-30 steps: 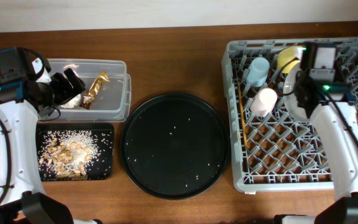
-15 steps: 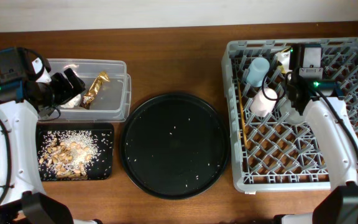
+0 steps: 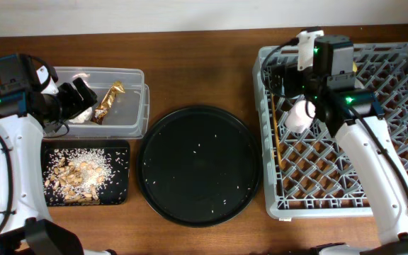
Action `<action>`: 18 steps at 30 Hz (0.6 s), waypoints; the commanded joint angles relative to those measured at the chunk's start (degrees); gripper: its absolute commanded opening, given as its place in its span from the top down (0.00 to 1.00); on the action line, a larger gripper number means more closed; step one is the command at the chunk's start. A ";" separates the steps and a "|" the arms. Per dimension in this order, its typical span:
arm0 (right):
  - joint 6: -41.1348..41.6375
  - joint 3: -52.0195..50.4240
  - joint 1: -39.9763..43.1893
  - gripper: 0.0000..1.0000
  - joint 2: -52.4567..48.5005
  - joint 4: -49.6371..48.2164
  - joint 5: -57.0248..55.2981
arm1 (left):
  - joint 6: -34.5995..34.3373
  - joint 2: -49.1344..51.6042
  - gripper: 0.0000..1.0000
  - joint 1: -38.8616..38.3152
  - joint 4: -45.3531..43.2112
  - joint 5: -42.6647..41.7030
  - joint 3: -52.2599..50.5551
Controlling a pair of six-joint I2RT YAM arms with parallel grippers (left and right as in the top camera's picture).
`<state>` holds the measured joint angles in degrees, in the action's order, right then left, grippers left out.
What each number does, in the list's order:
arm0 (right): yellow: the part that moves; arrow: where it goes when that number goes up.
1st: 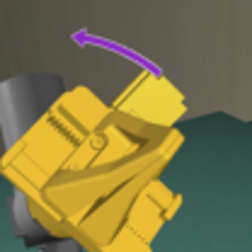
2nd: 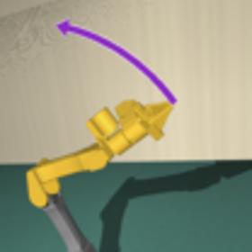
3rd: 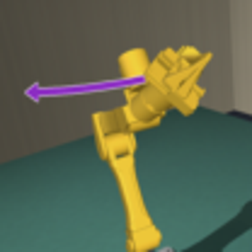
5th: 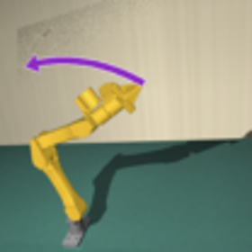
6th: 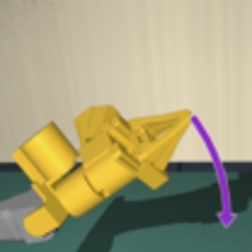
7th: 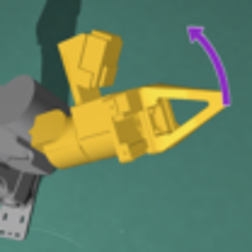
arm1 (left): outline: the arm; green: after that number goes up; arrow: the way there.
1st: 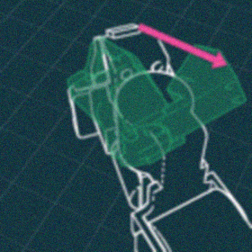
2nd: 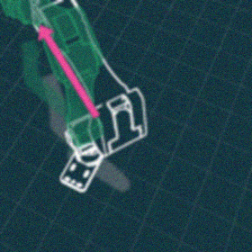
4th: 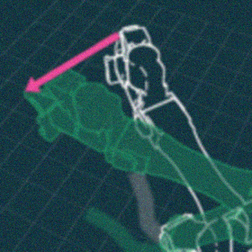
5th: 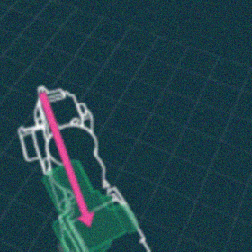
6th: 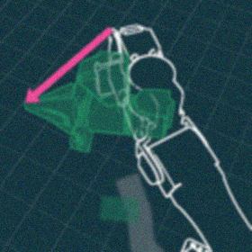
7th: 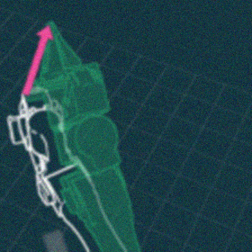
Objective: Sort waste into correct bins and load items into the dishwasher rack
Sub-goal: 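Release the plate and withdraw right gripper to the rack's front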
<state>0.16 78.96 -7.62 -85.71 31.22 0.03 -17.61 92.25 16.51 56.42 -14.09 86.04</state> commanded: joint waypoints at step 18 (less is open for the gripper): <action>13.86 0.85 -0.37 0.02 -0.02 0.17 6.43 | 0.28 -0.35 0.01 0.07 0.07 0.02 0.31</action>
<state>13.54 78.96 -7.66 -85.71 31.22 5.72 -17.61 92.25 16.51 56.40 -14.11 86.04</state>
